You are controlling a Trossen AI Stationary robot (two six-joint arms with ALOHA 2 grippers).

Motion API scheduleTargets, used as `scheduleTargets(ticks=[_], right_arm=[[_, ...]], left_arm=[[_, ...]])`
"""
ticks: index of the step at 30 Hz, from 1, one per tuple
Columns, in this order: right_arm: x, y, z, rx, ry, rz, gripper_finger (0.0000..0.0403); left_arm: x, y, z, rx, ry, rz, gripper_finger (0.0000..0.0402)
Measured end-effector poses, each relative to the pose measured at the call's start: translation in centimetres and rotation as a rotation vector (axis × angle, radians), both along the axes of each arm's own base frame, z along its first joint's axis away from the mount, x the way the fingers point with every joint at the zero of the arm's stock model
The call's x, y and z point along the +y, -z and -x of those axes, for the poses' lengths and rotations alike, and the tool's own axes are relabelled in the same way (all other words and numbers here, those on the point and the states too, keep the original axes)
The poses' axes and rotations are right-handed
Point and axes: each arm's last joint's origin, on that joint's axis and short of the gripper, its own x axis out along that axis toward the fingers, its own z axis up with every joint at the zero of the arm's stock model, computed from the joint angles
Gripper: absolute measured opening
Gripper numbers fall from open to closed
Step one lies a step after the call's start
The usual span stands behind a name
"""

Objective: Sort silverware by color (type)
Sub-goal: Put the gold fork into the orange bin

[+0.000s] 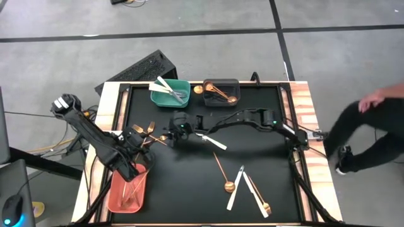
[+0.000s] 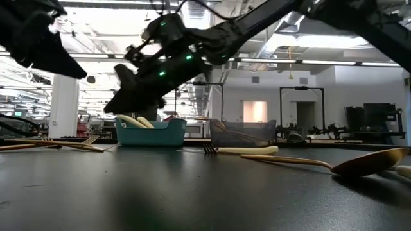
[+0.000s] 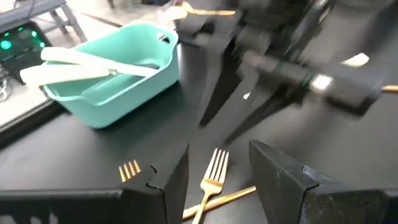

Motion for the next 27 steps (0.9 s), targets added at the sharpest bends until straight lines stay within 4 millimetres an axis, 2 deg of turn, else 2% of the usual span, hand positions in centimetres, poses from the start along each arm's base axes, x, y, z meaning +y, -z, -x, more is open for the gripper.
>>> scheduleTargets(ticks=[6,11,17,27], right_arm=[[-0.3,1.0,-2.4,0.043,-0.045,-0.009,0.0164],[-0.4,2.3,-3.2,0.074,-0.051,-0.005,0.0164],[-0.8,2.8,-3.4,0.056,-0.043,-0.004,0.0164],[-0.8,4.7,-2.9,0.176,-0.039,-0.021,0.0163]], left_arm=[[0.3,-0.7,0.3,-0.028,0.018,-0.005,0.0153],[0.3,-0.7,0.2,-0.043,0.015,-0.003,0.0153],[0.2,-0.7,0.2,-0.059,0.008,0.012,0.0153],[0.1,-0.6,0.1,-0.052,0.009,0.042,0.0153]])
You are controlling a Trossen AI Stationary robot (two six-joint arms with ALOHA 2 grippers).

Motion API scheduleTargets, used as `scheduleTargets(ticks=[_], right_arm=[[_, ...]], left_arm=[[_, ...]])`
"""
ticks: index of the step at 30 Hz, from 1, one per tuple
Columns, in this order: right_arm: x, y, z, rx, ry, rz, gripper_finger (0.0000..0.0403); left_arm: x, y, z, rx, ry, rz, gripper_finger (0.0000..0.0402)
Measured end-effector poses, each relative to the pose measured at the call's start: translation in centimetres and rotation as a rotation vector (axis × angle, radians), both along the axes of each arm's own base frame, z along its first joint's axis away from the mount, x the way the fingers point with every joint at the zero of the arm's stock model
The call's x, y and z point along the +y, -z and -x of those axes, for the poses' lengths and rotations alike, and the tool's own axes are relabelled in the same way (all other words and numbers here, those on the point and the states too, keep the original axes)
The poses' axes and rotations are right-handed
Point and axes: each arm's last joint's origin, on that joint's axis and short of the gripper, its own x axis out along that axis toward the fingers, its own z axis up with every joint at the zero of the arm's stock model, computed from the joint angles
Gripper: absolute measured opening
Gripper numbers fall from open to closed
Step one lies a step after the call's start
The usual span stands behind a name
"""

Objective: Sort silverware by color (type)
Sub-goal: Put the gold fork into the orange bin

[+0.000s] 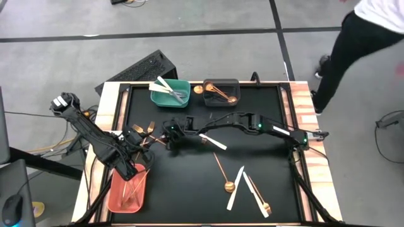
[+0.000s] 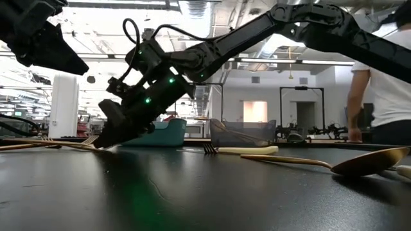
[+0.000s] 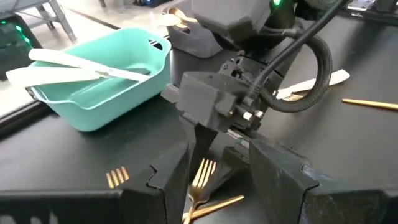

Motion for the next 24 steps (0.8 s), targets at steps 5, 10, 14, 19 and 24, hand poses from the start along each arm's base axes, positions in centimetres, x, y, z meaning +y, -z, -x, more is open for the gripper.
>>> scheduleTargets(ticks=[5,10,14,19,24], right_arm=[[0.0,0.3,0.4,0.069,0.001,-0.006,0.0142],[-0.6,0.6,1.1,0.161,0.010,-0.019,0.0091],[-0.4,0.8,2.4,0.314,0.010,-0.032,0.0045],[1.3,1.2,3.7,0.482,-0.002,-0.021,0.0019],[3.3,-0.1,4.5,0.549,-0.031,-0.006,0.0052]], left_arm=[[0.0,0.5,0.0,-0.010,0.000,0.010,0.0153],[0.0,0.9,0.1,-0.010,0.000,0.016,0.0153],[0.0,0.9,0.1,0.009,0.002,0.038,0.0153],[-0.2,1.1,0.0,0.057,0.011,0.100,0.0153],[-0.3,1.2,-0.1,0.058,0.019,0.068,0.0153]])
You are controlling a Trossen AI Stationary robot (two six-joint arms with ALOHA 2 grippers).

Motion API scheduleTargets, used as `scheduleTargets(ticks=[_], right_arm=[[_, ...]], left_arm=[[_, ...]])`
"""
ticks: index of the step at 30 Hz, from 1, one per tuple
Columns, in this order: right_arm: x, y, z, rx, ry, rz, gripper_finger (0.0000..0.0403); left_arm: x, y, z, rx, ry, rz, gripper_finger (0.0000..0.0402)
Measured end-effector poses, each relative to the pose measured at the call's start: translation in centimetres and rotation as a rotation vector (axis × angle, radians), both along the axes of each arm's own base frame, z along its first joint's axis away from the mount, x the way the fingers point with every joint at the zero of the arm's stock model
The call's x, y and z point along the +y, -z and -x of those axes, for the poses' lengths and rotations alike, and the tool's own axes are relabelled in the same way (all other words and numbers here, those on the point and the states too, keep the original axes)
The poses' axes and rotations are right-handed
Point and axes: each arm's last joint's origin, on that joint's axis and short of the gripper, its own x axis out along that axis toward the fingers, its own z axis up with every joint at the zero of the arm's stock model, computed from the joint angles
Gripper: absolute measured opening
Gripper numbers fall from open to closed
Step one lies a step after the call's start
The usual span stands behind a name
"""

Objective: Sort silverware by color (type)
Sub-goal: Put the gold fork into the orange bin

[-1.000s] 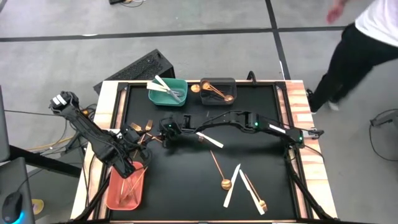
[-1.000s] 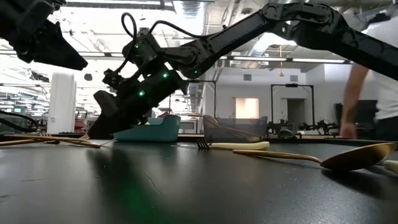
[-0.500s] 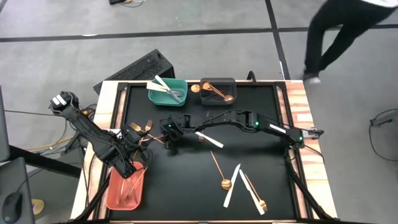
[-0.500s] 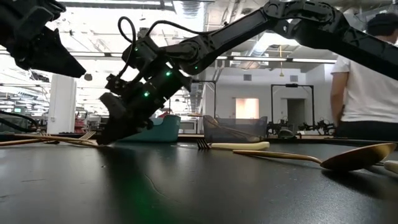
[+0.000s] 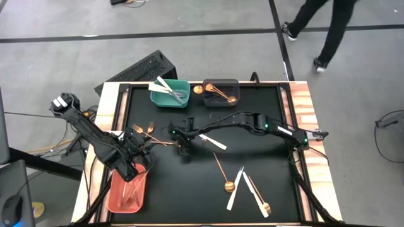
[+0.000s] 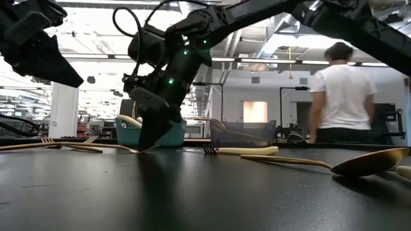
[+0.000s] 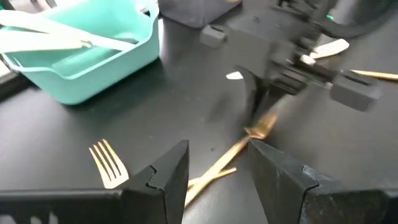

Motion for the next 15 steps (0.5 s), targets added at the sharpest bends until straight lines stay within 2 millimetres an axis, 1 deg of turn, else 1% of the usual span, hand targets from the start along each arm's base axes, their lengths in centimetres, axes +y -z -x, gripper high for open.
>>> scheduleTargets(ticks=[3,5,6,9,12,13,15], right_arm=[[0.7,-2.2,0.5,-0.010,-0.014,0.001,0.0075],[0.9,-3.5,0.7,-0.025,-0.025,-0.003,0.0083],[0.9,-3.8,0.8,-0.033,-0.026,-0.003,0.0086],[0.8,-4.9,0.1,-0.131,-0.015,-0.004,0.0091],[0.7,-4.9,-0.3,-0.175,-0.009,-0.005,0.0095],[0.8,-4.5,-0.4,-0.167,-0.010,-0.005,0.0097],[1.2,-2.6,-0.9,-0.167,-0.018,-0.006,0.0105]], left_arm=[[-0.1,0.1,-0.1,-0.003,-0.002,-0.024,0.0153],[-0.1,0.3,-0.1,0.005,-0.002,-0.029,0.0153],[-0.1,0.3,-0.2,0.008,-0.002,-0.029,0.0153],[-0.2,0.4,-0.2,0.007,-0.002,-0.025,0.0153],[-0.3,0.4,-0.4,-0.005,-0.002,-0.013,0.0153],[-0.3,0.4,-0.4,-0.006,-0.002,-0.011,0.0153],[-0.4,0.4,-0.4,-0.007,-0.001,-0.003,0.0153]])
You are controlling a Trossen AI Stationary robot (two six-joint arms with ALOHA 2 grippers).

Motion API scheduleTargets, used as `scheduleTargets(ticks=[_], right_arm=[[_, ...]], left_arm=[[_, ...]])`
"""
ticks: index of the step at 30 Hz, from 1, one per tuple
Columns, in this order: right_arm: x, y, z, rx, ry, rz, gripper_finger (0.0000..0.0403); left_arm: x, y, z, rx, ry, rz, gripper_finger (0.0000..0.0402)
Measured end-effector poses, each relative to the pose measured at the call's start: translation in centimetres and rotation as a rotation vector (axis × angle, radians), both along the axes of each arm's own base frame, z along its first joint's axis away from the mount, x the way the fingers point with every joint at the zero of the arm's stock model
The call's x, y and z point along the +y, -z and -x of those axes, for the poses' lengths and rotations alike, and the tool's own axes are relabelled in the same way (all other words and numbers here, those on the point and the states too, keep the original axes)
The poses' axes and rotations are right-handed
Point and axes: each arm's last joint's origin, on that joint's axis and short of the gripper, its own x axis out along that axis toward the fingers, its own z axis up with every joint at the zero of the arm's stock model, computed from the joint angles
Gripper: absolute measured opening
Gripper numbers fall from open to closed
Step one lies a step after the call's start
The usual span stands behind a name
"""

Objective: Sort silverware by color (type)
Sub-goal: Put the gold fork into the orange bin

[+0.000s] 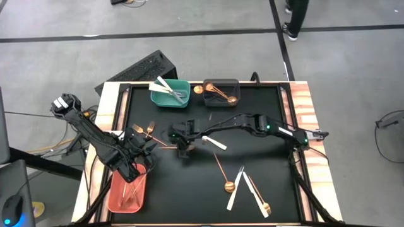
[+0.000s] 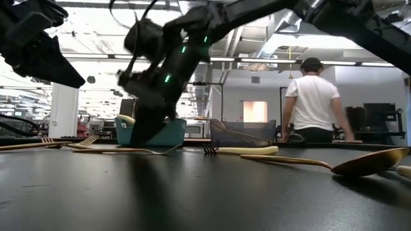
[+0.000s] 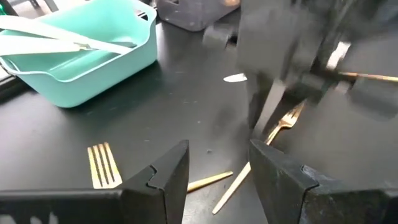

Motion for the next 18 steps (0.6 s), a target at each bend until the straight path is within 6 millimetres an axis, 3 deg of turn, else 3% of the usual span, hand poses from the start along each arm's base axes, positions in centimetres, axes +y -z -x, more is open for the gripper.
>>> scheduleTargets(ticks=[11,18], right_arm=[[1.1,1.1,0.2,0.057,-0.030,0.006,0.0144],[1.1,-0.8,0.7,0.048,-0.026,0.006,0.0135]], left_arm=[[0.0,0.0,-0.1,-0.011,-0.001,0.005,0.0153],[-0.1,0.0,-0.1,-0.002,0.000,0.028,0.0153]])
